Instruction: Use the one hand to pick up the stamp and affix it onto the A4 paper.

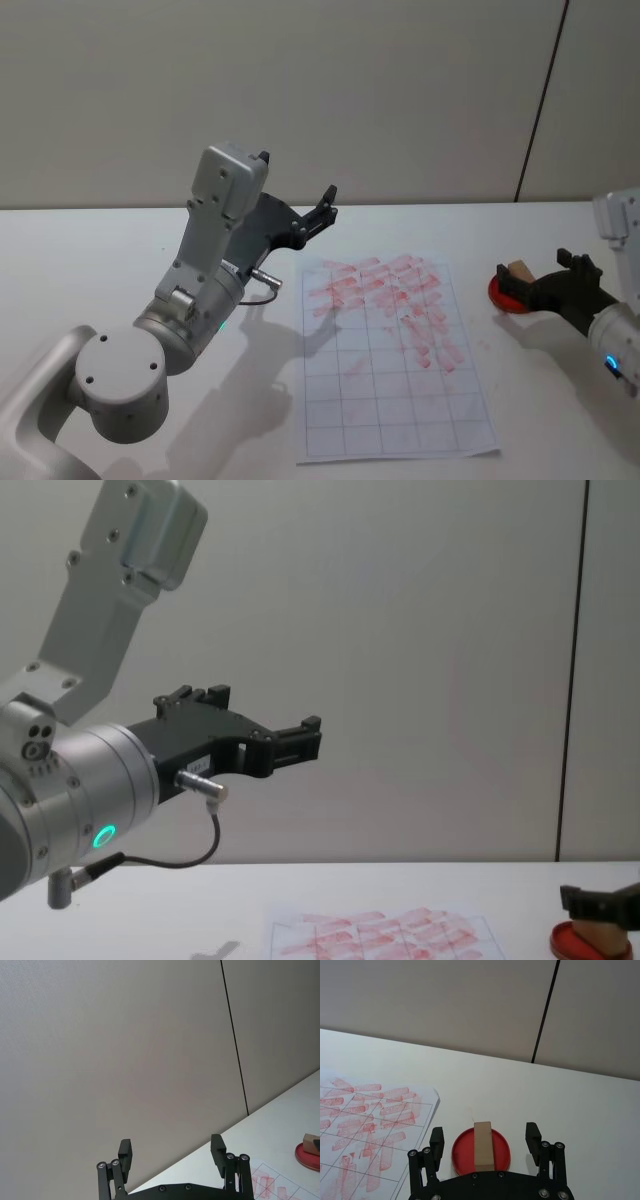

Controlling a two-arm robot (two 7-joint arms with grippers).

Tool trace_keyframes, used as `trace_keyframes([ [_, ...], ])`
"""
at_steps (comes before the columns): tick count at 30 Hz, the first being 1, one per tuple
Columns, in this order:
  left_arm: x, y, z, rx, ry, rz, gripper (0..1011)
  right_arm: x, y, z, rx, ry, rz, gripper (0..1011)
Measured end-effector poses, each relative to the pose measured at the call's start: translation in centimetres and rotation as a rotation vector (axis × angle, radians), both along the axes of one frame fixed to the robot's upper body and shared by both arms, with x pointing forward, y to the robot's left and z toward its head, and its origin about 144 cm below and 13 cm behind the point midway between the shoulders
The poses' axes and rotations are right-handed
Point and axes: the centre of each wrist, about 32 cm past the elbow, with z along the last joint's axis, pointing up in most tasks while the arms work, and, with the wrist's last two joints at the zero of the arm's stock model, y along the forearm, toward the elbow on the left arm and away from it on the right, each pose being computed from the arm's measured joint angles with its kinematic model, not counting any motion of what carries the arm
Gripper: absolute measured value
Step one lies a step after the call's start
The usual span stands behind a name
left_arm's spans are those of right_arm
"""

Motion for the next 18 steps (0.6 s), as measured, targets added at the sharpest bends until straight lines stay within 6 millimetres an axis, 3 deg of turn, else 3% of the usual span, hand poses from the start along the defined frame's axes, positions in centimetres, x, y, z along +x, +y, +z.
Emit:
trace_keyframes([
  [5, 0.0, 0.0, 0.0, 0.000, 0.000, 0.000, 1001, 0.3, 0.1, -0.3, -0.007, 0.012, 0.002, 999],
  [10, 0.0, 0.0, 0.0, 0.000, 0.000, 0.000, 1001, 0.6, 0.2, -0.6, -0.013, 0.024, 0.005, 902],
  [18, 0.0, 0.0, 0.0, 0.000, 0.000, 0.000, 1001, 1.2, 0.5, -1.1, -0.024, 0.042, 0.009, 643],
])
